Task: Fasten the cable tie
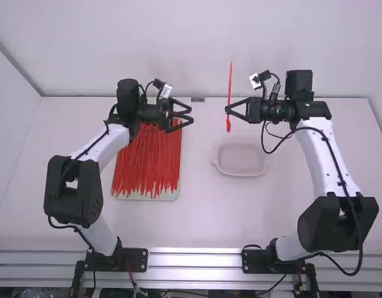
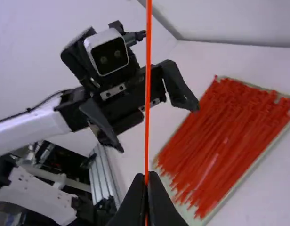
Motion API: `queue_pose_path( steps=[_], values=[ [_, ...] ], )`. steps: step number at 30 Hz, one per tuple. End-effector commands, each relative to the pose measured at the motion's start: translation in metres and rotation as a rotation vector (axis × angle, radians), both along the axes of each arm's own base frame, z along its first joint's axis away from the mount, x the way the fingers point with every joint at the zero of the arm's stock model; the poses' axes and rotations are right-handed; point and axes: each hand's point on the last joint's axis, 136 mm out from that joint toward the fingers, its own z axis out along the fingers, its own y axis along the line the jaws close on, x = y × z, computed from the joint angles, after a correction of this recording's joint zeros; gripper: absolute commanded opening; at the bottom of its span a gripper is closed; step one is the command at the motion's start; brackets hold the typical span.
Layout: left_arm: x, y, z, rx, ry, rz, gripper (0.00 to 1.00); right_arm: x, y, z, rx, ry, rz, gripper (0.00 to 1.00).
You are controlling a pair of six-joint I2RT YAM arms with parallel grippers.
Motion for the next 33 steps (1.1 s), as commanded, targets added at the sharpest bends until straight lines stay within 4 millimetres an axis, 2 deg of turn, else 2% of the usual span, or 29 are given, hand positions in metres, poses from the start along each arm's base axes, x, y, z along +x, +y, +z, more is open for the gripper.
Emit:
queue_pose_path(
  steps=[1,3,8,13,19,22,27,33],
  values=[
    [0.019,0.009,-0.018,0.089,-0.065,0.119,0.99,0.004,-0.005,0.004,-0.076,-0.133,-0.009,0.00],
    [0.016,0.011,-0.033,0.130,-0.035,0.125,0.99,0.009,-0.005,-0.009,-0.107,-0.128,-0.030,0.00],
    [0.008,0.012,-0.047,0.163,0.004,0.107,0.99,0.020,-0.011,-0.040,-0.165,-0.092,-0.101,0.00],
    [0.004,0.024,-0.059,0.198,0.021,0.115,0.99,0.023,-0.021,-0.072,-0.170,-0.084,-0.127,0.00],
    [0.009,0.040,-0.078,0.275,0.101,0.194,0.99,0.020,-0.028,-0.109,-0.180,-0.068,-0.152,0.00],
    [0.003,0.039,-0.083,0.292,0.104,0.175,0.99,0.026,-0.036,-0.148,-0.253,-0.007,-0.269,0.00],
    [-0.002,0.039,-0.088,0.316,0.085,0.154,0.99,0.024,-0.033,-0.184,-0.312,-0.009,-0.345,0.00],
    [-0.002,0.045,-0.098,0.351,0.115,0.183,0.99,0.019,-0.049,-0.226,-0.478,0.026,-0.461,0.00]
  ],
)
